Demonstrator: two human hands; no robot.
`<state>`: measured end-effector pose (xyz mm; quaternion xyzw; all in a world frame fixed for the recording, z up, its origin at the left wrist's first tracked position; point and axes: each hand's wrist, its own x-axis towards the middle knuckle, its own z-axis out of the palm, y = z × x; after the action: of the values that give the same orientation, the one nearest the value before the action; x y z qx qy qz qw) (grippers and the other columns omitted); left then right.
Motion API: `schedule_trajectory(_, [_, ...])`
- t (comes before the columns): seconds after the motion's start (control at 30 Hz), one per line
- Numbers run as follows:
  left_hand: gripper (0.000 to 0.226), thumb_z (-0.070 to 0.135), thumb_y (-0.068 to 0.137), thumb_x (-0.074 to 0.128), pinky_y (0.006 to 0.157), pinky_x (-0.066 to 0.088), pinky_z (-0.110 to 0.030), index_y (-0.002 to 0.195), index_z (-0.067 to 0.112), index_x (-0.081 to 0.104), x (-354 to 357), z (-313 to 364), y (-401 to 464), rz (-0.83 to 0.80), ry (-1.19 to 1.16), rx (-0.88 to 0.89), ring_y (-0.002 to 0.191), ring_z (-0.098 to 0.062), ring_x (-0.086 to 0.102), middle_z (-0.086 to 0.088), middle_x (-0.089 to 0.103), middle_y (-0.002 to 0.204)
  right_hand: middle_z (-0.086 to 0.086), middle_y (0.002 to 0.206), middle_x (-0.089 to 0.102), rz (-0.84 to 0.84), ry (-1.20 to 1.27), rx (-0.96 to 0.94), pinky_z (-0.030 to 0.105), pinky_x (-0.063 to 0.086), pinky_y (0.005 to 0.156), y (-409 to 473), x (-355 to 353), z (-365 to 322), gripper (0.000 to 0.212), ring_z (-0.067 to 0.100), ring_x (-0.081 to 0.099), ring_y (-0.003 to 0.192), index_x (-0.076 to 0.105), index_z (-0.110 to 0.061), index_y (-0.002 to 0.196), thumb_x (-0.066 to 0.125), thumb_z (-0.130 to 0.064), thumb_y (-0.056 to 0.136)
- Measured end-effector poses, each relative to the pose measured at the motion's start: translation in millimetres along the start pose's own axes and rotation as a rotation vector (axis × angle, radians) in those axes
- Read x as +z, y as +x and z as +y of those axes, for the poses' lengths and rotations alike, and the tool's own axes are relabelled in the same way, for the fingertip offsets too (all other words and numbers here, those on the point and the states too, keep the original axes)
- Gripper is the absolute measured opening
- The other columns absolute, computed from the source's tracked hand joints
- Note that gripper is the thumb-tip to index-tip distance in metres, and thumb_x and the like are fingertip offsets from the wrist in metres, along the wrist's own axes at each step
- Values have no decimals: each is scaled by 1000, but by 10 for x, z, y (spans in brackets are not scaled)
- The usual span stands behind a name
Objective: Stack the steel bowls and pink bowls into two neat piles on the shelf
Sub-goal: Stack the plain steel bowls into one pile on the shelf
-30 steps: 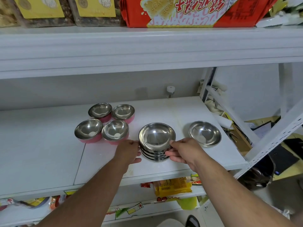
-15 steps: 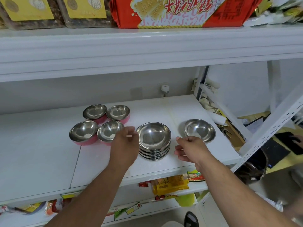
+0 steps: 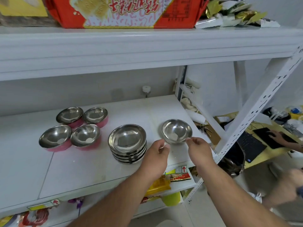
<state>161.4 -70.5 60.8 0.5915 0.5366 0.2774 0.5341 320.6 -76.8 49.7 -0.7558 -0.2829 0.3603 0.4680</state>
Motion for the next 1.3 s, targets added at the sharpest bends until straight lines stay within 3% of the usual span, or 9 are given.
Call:
schedule_trajectory(0.13, [33, 38, 104, 41, 68, 43, -18, 134, 28, 51, 218, 24, 286, 38, -63, -89, 81, 0, 52, 16, 56, 100, 8, 147, 52, -35, -1, 43, 38, 37, 105, 236, -134, 32, 50, 28, 48, 134, 44, -10, 149, 50, -26, 103])
schedule_trajectory(0.3, [43, 30, 107, 36, 70, 36, -24, 147, 14, 43, 387, 52, 632, 133, -26, -144, 81, -7, 44, 11, 46, 102, 6, 162, 36, -142, -68, 80, 41, 28, 116, 539, -221, 16, 55, 27, 35, 146, 33, -12, 156, 45, -27, 104])
schedule_trajectory(0.4, [53, 33, 106, 35, 93, 44, -27, 156, 17, 29, 421, 5, 818, 170, -48, -234, 117, -13, 53, 3, 47, 143, 9, 156, 42, -185, -87, 101, 41, 32, 112, 734, -229, 9, 52, 27, 45, 133, 37, -7, 152, 43, -24, 104])
schedule_trajectory(0.5, [60, 38, 103, 38, 119, 28, -43, 159, 20, 24, 460, -97, 987, 192, -90, -287, 146, -24, 33, -1, 29, 164, 18, 142, 54, -212, -92, 135, 43, 38, 107, 866, -223, -11, 40, 32, 52, 119, 49, -2, 140, 42, -17, 103])
schedule_trajectory(0.67, [63, 40, 97, 44, 118, 32, -46, 156, 21, 33, 531, -243, 1156, 207, -216, -346, 142, -23, 41, 0, 38, 158, 2, 104, 56, -279, -79, 125, 38, 41, 97, 1039, -209, 3, 31, 18, 50, 92, 58, -12, 128, 40, -16, 103])
schedule_trajectory(0.77, [48, 40, 93, 45, 114, 39, -46, 135, 18, 56, 574, -292, 1203, 189, -253, -338, 126, -23, 54, -5, 59, 135, 4, 102, 64, -287, -43, 134, 33, 44, 83, 1088, -207, 7, 27, 15, 55, 85, 64, -15, 115, 42, -18, 99])
schedule_trajectory(0.9, [23, 35, 94, 43, 108, 46, -47, 102, 29, 64, 581, -265, 1157, 217, -250, -337, 118, -28, 60, -9, 66, 116, 9, 112, 71, -299, 15, 120, 41, 52, 99, 1162, -209, 83, 29, 20, 62, 95, 71, -16, 108, 44, -18, 97])
schedule_trajectory(1.1, [29, 31, 89, 38, 103, 49, -48, 98, 38, 65, 387, 63, 868, 224, -239, -192, 118, -30, 62, -6, 69, 115, -5, 87, 71, -225, 126, 47, 46, 50, 103, 919, -203, -152, 48, 21, 66, 100, 74, -27, 68, 44, -7, 99])
schedule_trajectory(1.3, [32, 14, 100, 42, 101, 53, -36, 102, 34, 66, -55, 404, 477, 288, -292, 24, 108, -14, 67, 2, 71, 106, -7, 104, 72, -203, 334, -88, 30, 55, 93, 440, -92, -525, 42, 14, 68, 104, 72, -32, 92, 49, 3, 100])
